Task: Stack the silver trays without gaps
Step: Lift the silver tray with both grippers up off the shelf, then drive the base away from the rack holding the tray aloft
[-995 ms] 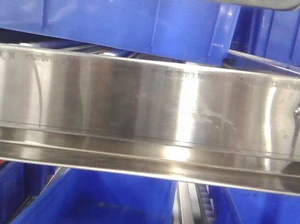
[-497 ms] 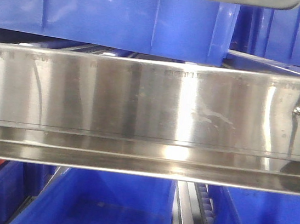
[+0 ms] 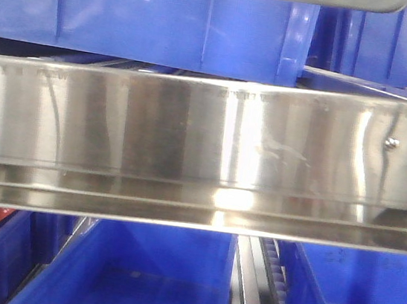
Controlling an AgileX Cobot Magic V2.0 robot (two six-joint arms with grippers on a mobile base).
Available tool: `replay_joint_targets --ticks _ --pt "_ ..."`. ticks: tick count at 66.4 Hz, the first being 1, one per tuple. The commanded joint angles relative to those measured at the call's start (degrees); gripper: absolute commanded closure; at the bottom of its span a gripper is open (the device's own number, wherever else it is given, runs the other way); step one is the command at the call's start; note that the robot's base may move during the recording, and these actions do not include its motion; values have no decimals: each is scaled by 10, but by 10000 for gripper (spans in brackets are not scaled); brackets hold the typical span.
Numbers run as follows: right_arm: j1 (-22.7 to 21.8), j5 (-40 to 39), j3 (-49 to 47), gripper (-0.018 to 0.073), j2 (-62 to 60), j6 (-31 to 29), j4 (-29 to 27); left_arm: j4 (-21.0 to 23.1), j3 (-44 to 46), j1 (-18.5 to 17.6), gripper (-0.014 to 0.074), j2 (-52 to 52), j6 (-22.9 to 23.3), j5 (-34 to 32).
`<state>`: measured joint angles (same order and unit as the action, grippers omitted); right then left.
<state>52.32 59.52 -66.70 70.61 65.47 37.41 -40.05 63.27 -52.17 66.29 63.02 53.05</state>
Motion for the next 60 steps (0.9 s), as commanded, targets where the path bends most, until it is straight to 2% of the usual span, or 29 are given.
replay_joint_targets --ticks 1,17,32,60 --pt "4 -30 -1 581 -5 -4 17 -6 4 -7 611 -5 3 -29" --pt "4 -30 -1 581 -5 -4 17 -34 4 -7 611 -4 3 -30" --pt "4 -30 -1 581 -5 -4 17 -79 4 -7 611 -4 3 -30" --pt "4 -32 -1 581 -5 -4 17 -81 4 -7 611 -4 3 -30"
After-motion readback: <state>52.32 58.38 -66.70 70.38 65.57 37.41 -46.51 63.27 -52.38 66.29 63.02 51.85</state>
